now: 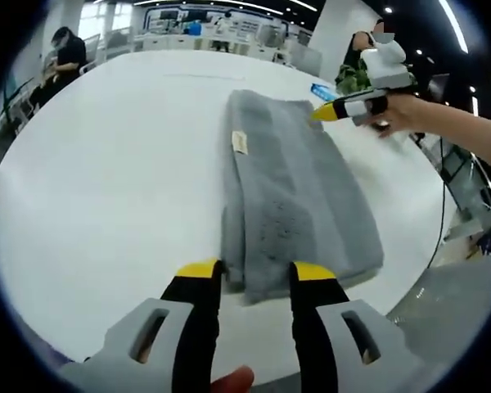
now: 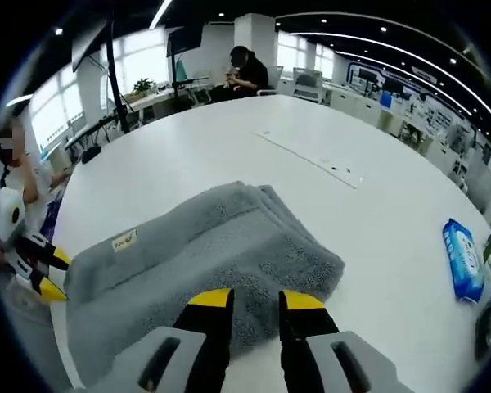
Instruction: Open the folded towel by lifting each exposed corner and separating the folded layers until the towel lies flat within the target outline without major curled edges
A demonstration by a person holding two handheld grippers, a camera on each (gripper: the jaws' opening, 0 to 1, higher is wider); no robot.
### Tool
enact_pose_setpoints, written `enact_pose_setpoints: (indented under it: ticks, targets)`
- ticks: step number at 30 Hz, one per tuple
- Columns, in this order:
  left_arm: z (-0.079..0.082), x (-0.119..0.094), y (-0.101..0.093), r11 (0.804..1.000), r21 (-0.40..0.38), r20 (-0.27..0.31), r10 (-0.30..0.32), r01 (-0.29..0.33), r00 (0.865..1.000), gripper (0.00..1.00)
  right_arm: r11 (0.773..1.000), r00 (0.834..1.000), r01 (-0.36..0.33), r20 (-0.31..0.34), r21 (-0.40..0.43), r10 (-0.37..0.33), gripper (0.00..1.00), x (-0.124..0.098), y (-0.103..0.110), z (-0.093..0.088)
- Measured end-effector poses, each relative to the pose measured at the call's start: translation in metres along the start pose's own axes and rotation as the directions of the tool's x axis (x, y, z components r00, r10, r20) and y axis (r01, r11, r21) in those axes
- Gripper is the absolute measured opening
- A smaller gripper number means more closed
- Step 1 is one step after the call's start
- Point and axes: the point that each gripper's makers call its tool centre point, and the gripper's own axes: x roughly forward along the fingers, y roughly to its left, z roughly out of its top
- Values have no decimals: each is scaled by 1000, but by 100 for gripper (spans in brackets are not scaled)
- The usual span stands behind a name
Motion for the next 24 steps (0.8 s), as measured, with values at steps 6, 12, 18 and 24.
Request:
enact_pose_setpoints:
  ticks: [6, 12, 18, 24]
  targets:
    - [2, -7, -3, 999, -44, 4, 5, -4, 1000, 27, 998, 994, -30, 110, 63, 23, 20, -26, 37, 12]
    - [3, -12, -6, 998, -63, 9, -2, 2, 1000, 23, 996, 980, -56, 193, 72, 41, 20, -51, 82, 20]
    - [3, -14, -8, 998, -59, 4, -3, 3, 1000, 20, 992, 973, -75, 223, 104, 50, 19, -65, 113, 13]
    - [5, -16, -5, 997, -82, 5, -1, 1, 1000, 16, 983, 961, -80, 276, 165, 32, 18, -84, 133, 7]
